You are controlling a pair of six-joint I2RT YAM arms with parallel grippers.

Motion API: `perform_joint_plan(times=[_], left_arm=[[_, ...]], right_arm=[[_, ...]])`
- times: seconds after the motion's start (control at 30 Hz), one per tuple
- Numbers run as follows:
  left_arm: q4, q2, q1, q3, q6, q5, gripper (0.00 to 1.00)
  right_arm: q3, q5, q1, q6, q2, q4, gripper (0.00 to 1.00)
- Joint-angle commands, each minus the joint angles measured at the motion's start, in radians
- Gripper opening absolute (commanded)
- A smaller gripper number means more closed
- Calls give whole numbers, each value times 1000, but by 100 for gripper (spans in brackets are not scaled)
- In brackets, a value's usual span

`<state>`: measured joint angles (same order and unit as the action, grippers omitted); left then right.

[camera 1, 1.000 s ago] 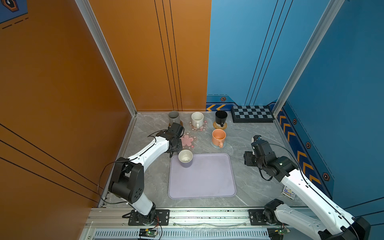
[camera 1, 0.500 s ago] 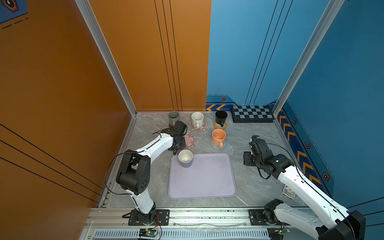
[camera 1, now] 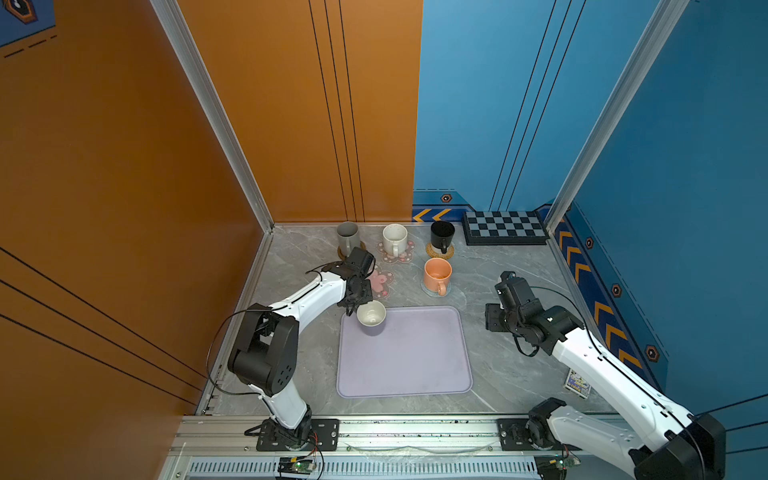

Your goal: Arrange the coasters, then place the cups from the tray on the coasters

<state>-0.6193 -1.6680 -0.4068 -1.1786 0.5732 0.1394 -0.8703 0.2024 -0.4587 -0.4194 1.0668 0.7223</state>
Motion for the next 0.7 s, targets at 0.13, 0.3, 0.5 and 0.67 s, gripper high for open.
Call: perform_joint_plan(times=[0.13,0.3,0.5,0.67], left_arm=[[-41,78,-2,68,12,-31,26],[-40,109,-3,97,11,-37,26],[-43,153,-1,142,13,-44,26],[-42,193,-1,201,19,-57,26]], right_arm=[[-30,-38,2,1,48,-24,63],[-35,-47,-7,-2,72,-40,63],[-41,-52,-18,-5,97,-52,63],[-42,-55,-27,-5,112,-60,63]])
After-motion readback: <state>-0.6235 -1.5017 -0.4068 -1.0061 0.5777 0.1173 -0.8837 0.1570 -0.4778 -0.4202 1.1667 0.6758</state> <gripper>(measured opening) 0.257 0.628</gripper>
